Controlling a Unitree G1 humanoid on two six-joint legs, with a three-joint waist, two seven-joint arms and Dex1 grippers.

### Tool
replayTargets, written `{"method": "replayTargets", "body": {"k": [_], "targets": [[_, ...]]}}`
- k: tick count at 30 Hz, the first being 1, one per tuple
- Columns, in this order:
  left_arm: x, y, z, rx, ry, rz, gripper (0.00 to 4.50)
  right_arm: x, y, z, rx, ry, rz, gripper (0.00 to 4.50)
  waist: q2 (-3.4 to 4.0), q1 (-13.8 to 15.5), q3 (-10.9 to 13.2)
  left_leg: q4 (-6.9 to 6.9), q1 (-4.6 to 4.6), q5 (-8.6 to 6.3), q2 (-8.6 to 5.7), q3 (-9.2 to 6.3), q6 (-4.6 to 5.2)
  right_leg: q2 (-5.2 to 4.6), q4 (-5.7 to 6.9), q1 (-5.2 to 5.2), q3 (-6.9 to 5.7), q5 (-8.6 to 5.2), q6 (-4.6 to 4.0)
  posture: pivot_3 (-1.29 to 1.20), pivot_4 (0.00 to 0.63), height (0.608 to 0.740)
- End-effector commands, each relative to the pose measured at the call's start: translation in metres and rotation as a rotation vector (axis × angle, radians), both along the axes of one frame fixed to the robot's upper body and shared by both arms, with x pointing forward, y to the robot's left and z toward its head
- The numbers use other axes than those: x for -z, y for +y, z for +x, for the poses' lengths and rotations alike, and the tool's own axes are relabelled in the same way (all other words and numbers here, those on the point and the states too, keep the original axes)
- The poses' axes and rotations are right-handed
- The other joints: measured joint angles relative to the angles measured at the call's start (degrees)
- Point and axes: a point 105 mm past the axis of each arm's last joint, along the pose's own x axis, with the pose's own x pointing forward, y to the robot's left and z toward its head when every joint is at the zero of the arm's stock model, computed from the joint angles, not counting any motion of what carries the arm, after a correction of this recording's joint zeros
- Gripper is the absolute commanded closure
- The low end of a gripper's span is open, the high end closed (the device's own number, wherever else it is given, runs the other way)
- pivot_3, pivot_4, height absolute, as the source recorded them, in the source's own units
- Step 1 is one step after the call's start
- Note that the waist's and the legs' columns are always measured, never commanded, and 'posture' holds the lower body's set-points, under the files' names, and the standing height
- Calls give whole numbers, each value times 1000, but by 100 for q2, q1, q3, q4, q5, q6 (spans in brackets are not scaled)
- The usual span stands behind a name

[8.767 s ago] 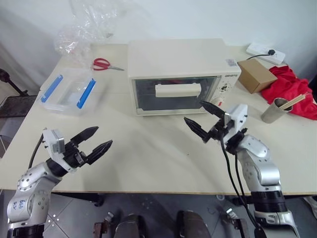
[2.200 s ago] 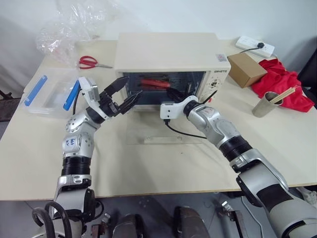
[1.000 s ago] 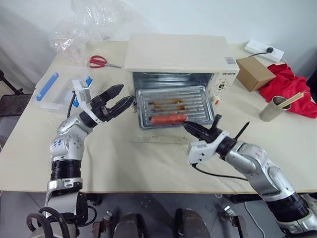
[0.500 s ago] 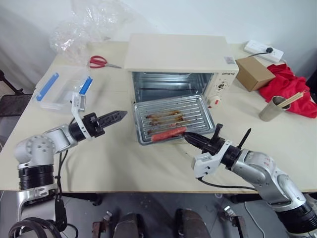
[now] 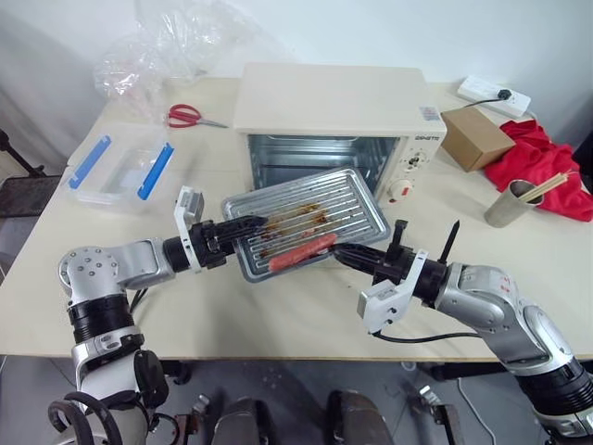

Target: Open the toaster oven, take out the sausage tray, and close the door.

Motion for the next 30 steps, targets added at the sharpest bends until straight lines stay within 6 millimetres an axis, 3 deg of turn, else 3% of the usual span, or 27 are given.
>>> {"method": "replayTargets", "body": {"k": [1, 6, 8, 11, 14, 20, 23, 27, 30], "targets": [[0, -1, -5, 11, 13, -27, 2572, -9, 5, -4, -38, -14, 27, 4500, 0, 1, 0, 0, 0, 0, 0, 0, 0, 0, 1, 0, 0, 0, 0, 0, 150, 740], [7, -2, -6, -34, 76, -94, 4180, -7, 7, -4, -50, 65, 41, 4500, -1, 6, 0, 1, 5, 0, 0, 0, 0, 0, 2, 2, 13, 0, 0, 0, 150, 740], [9, -5, -12, -39, 109, -118, 4483, -9, 7, -4, -57, 88, 52, 4500, -1, 1, -1, 1, 6, 0, 1, -3, 0, -1, 6, 2, 19, 0, 0, 0, 150, 740], [14, -8, -15, -70, 145, -133, 4483, -10, 6, -4, -58, 116, 60, 4500, -1, 4, 0, 0, 16, -1, 3, -5, -2, -1, 24, 2, 31, 0, -1, 0, 150, 740], [18, -6, -9, -126, 170, -154, 4500, -10, 4, -4, -53, 152, 66, 3902, -1, 26, -1, 6, 19, -1, -1, -3, -1, 1, 21, 9, 33, -1, -3, 0, 150, 740], [16, 2, -7, -165, 173, -200, 4500, -18, -7, -2, -30, 149, 96, 1862, -3, 23, -2, 10, 20, -1, -4, -5, -1, 8, 7, 20, 35, -1, -3, 0, 150, 740], [20, 18, -13, -186, 169, -228, 4500, -17, -32, 3, 46, 196, 157, 959, -4, 22, -3, 10, 20, -1, -3, -5, -1, 10, 6, 20, 35, -1, -3, 0, 150, 740], [26, 49, -36, -214, 141, -244, 4500, -13, -67, 7, 125, 285, 254, 959, -4, -12, -2, -2, 23, -1, 0, 3, -2, 16, -7, 19, 37, -1, -4, 0, 150, 740], [27, 66, -47, -257, 125, -261, 4500, -11, -81, 9, 147, 338, 335, 959, -3, -8, -2, -5, 29, -1, 5, 9, -4, 20, -7, 19, 39, -5, -11, 0, 150, 740]]}}
